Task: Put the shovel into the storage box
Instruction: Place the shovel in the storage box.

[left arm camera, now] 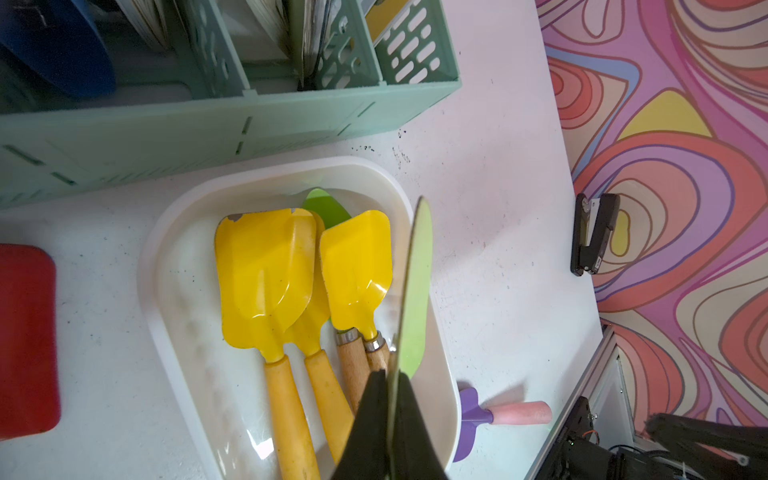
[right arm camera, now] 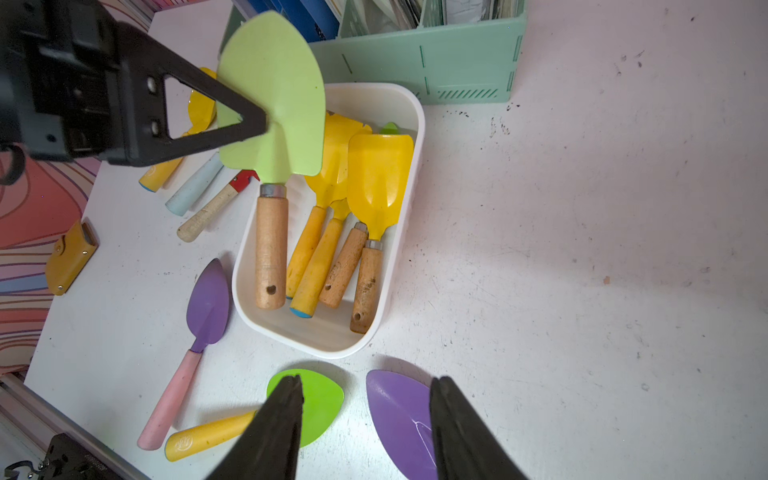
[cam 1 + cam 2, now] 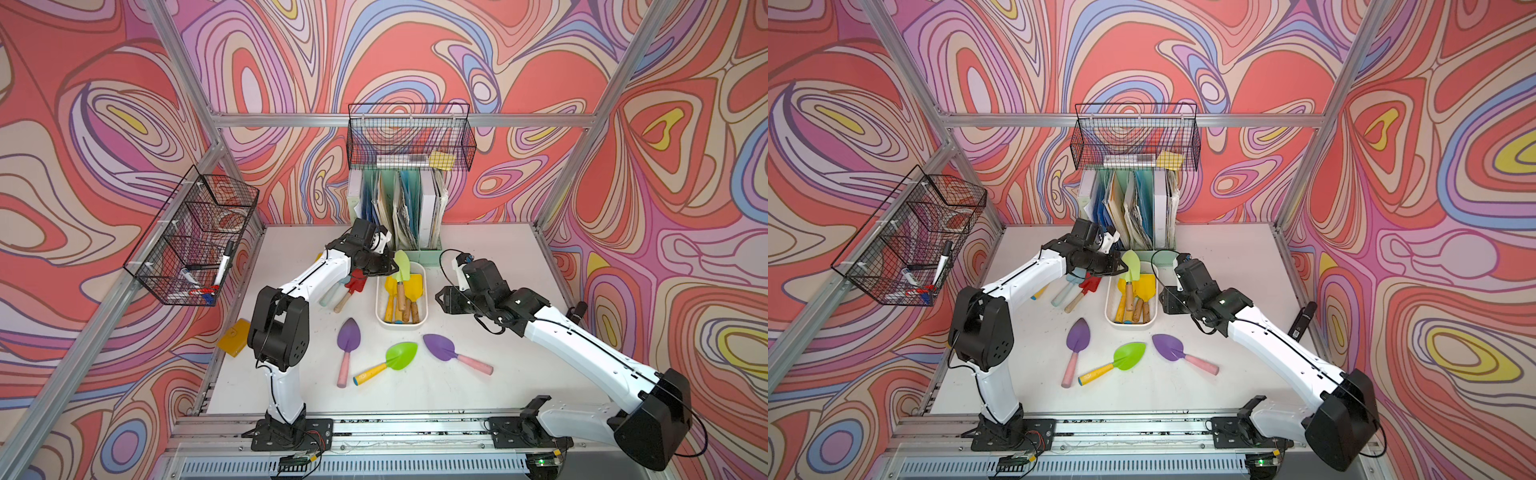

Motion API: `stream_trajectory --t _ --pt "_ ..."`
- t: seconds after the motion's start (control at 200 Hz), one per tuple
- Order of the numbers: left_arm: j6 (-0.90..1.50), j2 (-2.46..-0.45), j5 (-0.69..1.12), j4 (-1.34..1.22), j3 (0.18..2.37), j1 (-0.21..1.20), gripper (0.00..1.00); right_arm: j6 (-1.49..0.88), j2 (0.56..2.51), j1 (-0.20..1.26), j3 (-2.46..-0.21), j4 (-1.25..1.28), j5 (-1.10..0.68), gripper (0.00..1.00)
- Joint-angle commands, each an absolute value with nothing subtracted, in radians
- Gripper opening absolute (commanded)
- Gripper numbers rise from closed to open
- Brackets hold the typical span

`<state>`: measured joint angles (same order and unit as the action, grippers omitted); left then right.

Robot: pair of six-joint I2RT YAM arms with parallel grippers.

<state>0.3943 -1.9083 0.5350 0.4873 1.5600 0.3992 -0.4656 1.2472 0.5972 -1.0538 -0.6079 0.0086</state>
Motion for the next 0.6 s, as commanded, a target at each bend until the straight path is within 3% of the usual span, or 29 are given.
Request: stream_trajectory --t 0.0,0.596 --pt "0.353 -1.947 0.521 0.533 1.555 0.396 0.02 -0.475 1.249 0.6 -1.051 -0.621 0.021 0.51" --pt "0.305 -1.985 0.389 0.549 1.542 0.396 0.0 -0.473 1.273 0.6 -1.043 -0.605 0.008 0.51"
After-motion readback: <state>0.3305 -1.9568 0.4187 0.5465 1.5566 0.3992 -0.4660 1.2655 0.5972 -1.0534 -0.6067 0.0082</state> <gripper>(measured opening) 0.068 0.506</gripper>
